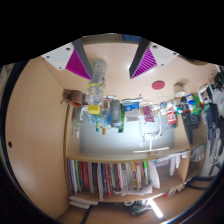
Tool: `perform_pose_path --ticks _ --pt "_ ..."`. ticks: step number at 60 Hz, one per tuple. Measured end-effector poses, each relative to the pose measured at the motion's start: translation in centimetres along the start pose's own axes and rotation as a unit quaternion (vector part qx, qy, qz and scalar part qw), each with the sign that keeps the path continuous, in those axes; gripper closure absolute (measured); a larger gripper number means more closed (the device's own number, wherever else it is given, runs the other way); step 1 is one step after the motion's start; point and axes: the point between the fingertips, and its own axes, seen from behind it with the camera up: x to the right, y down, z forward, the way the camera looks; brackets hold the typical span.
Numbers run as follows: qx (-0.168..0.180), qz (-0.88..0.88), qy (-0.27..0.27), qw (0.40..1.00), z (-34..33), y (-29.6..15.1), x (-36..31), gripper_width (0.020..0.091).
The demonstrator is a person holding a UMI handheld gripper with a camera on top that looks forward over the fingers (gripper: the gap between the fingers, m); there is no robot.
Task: Pour water
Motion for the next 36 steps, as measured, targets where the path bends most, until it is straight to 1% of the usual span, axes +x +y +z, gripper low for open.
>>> perform_pose_path --ticks 5,9,15,22,25,29,32,36 --pt "0.007 -0.009 0.007 1.0 4.3 0.9 2.5 0.0289" --pt "0.003 0.002 0.012 1.0 7.5 2.1 4.2 0.0291" --pt "0.006 0.038 0.0 0.999 11.2 3.3 5.2 0.0286" --pt "0.018 0.034 -0.015 0.999 14.7 4.2 6.2 0.0284" --pt "0.024 0.031 -0.016 0.999 16.1 4.1 6.6 0.0282" --pt "0.025 0.035 -0.03 0.999 17.4 4.0 6.3 0.0279" --pt "0.033 0.037 -0.037 0.998 18.3 3.8 6.3 0.028" --pt "0.04 0.03 -0.045 0.998 19.3 3.6 6.0 0.0303"
